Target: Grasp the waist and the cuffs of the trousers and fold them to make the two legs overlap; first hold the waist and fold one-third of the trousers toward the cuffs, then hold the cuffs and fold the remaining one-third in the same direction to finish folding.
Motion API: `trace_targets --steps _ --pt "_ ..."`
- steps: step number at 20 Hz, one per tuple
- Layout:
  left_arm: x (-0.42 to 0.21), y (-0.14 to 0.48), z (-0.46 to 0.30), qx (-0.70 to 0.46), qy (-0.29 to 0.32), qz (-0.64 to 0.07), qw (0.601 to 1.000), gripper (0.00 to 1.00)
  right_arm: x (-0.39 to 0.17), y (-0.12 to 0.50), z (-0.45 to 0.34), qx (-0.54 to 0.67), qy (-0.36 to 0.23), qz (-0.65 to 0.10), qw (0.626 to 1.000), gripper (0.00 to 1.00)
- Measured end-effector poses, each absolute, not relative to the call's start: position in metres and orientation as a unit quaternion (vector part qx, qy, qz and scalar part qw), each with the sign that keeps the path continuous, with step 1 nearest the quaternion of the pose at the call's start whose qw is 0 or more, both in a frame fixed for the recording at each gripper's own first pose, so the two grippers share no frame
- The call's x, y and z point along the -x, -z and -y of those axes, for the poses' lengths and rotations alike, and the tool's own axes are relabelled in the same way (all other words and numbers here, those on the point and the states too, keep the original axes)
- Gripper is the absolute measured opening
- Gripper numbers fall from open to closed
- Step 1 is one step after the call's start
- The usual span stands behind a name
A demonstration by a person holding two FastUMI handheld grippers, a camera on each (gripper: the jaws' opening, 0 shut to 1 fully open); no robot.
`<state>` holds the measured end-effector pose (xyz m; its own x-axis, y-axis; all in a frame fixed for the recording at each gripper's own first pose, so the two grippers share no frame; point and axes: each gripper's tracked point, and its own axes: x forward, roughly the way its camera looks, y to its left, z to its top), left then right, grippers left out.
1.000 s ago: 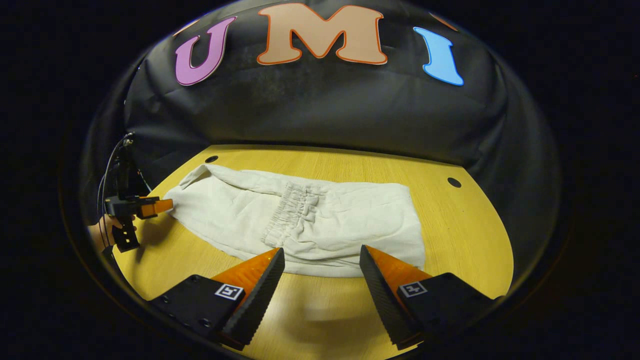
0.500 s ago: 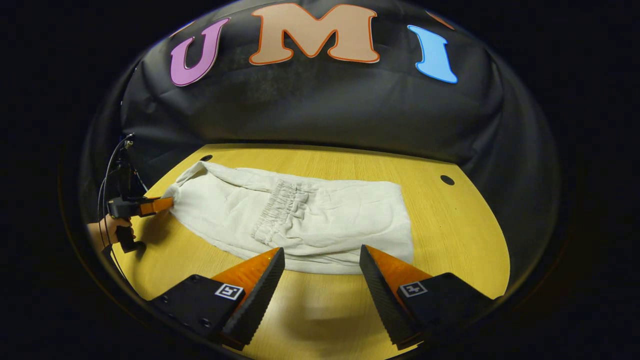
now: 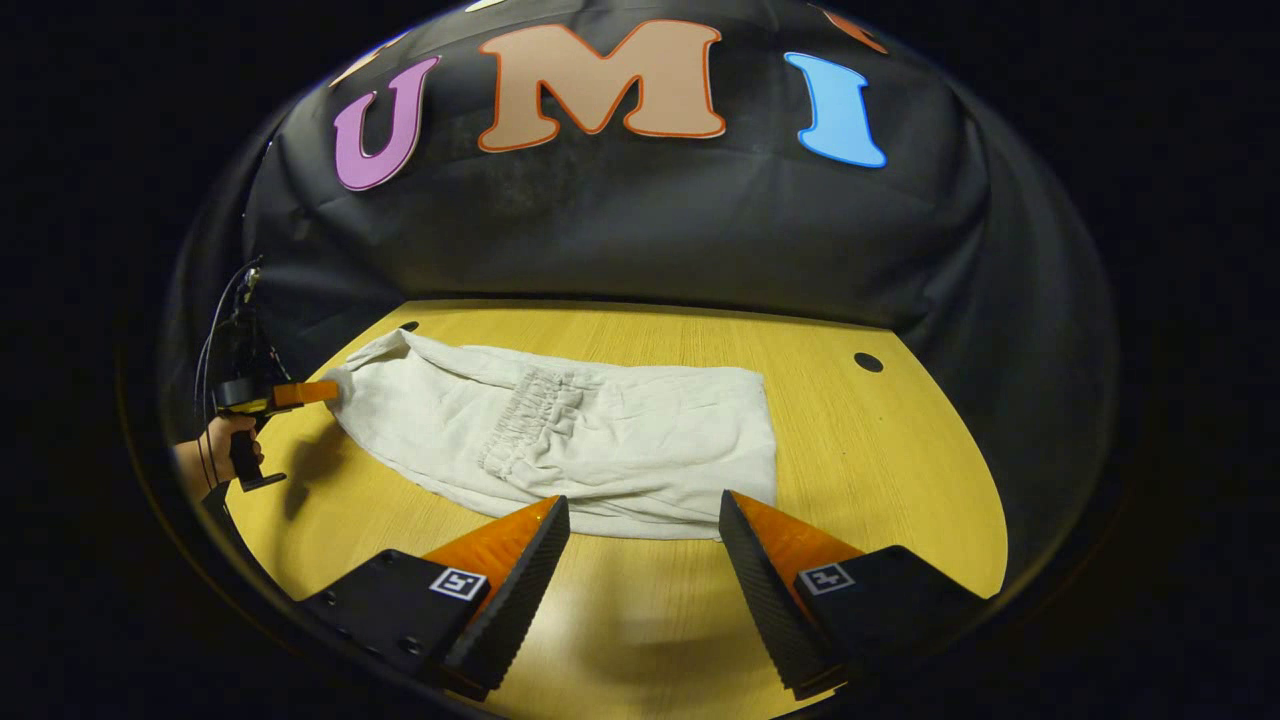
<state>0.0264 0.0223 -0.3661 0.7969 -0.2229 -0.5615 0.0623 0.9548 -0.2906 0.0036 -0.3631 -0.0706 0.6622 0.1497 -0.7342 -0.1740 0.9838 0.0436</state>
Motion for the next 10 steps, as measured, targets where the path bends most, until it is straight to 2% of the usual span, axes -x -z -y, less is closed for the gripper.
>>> trace_targets --steps 4,10 --pt "-0.038 0.312 0.014 0.122 0.102 -0.271 0.949 0.0 0.0 0.066 0.378 -0.001 -0.091 -0.393 0.915 0.97" --pt "-0.044 0.262 0.071 0.111 0.137 -0.236 0.955 0.0 0.008 0.059 0.408 -0.022 -0.085 -0.384 0.919 0.97"
